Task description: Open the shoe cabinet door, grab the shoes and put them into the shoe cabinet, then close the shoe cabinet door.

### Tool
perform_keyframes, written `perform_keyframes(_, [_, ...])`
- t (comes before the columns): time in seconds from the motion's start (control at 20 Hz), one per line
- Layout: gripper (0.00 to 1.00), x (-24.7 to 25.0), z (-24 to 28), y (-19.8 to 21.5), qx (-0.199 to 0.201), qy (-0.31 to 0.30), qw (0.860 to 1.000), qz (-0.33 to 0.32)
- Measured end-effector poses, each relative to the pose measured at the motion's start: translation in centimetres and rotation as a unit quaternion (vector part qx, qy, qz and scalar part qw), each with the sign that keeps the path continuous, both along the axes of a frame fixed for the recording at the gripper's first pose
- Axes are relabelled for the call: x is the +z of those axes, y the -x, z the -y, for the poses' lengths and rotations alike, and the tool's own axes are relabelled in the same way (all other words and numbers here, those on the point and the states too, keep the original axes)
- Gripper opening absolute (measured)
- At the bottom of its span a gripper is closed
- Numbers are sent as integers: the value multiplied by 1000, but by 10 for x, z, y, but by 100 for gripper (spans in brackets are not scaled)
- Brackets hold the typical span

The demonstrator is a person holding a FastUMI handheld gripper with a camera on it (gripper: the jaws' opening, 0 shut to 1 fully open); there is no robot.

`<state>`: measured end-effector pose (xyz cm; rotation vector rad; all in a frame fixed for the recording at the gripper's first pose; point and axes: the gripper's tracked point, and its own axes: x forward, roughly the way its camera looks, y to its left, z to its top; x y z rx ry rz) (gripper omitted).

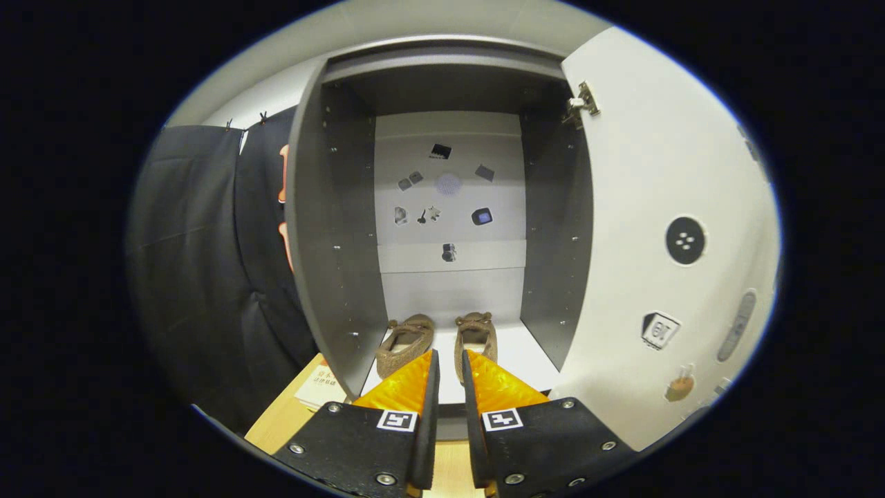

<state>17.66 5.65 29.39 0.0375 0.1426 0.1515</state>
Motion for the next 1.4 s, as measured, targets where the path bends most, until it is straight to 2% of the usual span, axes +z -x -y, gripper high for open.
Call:
perform_keyframes(0.25, [20, 4, 20, 70, -16, 2, 1000, 10])
perform_keyframes(0.5, [28, 8, 58, 140, -42, -6, 999, 29])
perform_keyframes(0.8, [36, 19, 133, 208, -108, 1, 993, 55])
perform_keyframes(1.0, [40, 10, 189, 225, -143, -12, 988, 51])
perform_keyframes(1.2, [45, -9, 252, 220, -166, -8, 986, 32])
perform_keyframes(1.4, [54, -28, 282, 199, -150, -16, 989, 14])
